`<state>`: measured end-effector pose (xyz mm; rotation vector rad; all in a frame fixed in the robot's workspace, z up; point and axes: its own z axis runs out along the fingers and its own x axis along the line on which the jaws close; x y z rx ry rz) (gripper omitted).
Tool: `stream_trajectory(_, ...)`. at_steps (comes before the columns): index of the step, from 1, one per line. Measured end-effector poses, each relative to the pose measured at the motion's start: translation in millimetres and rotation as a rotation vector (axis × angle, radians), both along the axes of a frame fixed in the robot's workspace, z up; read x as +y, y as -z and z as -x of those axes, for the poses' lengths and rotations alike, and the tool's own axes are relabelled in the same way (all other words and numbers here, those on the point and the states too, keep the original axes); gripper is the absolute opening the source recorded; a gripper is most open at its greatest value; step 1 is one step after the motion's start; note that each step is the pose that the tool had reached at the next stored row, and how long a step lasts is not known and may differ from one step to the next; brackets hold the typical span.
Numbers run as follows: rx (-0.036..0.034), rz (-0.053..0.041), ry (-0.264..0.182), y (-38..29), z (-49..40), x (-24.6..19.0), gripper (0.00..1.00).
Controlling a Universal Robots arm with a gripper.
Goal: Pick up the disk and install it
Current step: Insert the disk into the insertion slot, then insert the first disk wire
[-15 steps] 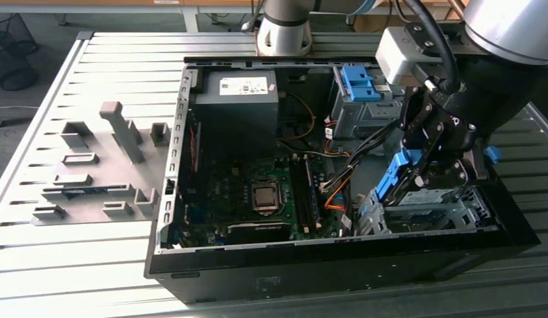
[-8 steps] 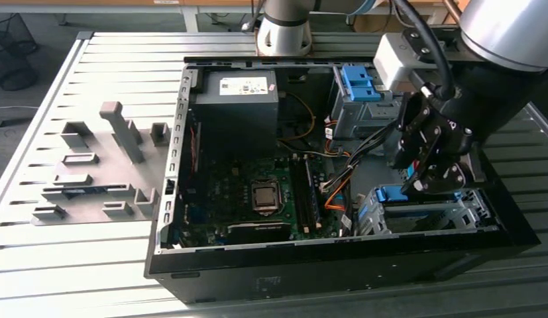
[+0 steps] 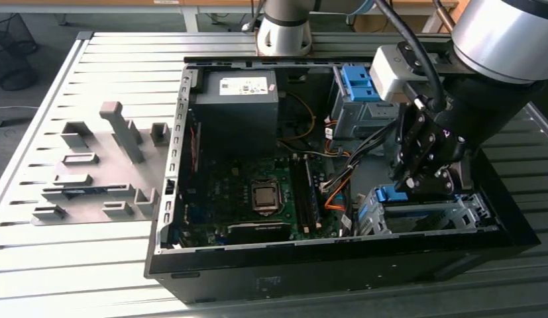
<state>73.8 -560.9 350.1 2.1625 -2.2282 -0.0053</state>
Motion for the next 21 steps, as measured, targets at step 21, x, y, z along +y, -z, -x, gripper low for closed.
stream_trajectory(21,0.0,-0.0003,0.0,0.6,0.0,0.0,0.11)
